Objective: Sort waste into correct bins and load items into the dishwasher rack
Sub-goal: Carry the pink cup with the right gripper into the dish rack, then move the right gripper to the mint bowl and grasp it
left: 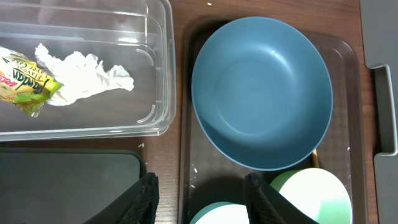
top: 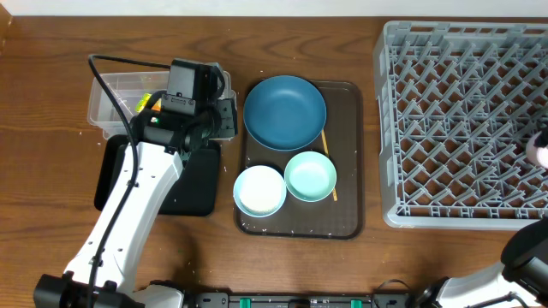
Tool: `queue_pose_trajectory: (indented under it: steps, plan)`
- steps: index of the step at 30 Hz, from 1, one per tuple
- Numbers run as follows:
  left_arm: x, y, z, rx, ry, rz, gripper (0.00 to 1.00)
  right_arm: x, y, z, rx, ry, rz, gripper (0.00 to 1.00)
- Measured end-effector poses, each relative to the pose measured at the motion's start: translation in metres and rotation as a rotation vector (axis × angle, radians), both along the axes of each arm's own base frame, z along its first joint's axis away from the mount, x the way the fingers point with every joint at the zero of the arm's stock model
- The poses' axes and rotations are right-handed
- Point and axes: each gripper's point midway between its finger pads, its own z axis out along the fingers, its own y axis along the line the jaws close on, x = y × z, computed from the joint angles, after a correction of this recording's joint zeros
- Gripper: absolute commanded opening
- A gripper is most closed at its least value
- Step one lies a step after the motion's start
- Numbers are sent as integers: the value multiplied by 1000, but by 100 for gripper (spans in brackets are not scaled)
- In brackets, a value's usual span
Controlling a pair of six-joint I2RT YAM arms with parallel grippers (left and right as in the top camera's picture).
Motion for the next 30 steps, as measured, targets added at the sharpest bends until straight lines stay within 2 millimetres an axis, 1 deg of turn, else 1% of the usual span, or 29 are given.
queue_pose_trajectory:
  steps: [4, 12, 15, 16, 18, 20, 21, 23, 26, 28, 30]
  plan:
    - [0, 0, 0, 0, 0, 0, 47, -7, -4, -9, 24, 32, -19, 5]
    - [-1, 0, -1, 1, 5, 0, 47, -7, -4, -30, 58, 74, -20, 6]
    - [-2, 0, -1, 2, 8, 0, 47, -7, -5, -39, 69, 92, -21, 11]
    - [-2, 0, -1, 2, 9, 0, 47, -6, -6, -42, 70, 98, -21, 21]
    - [-2, 0, -1, 2, 9, 0, 47, -8, -7, -46, 75, 111, -26, 47]
    - [-2, 0, -1, 2, 9, 0, 47, -8, -7, -48, 80, 114, -27, 75]
    - [-2, 0, -1, 2, 9, 0, 47, -9, -7, -48, 81, 114, -30, 83]
    - [-2, 0, -1, 2, 9, 0, 47, -9, -7, -48, 83, 114, -36, 91]
    - [-2, 0, -1, 2, 9, 0, 47, -7, -5, -48, 95, 102, -34, 97]
    - [-2, 0, -1, 2, 9, 0, 48, -5, -4, -48, 101, 95, -35, 97]
    - [-2, 0, -1, 2, 9, 0, 48, -3, -2, -48, 111, 85, -33, 93]
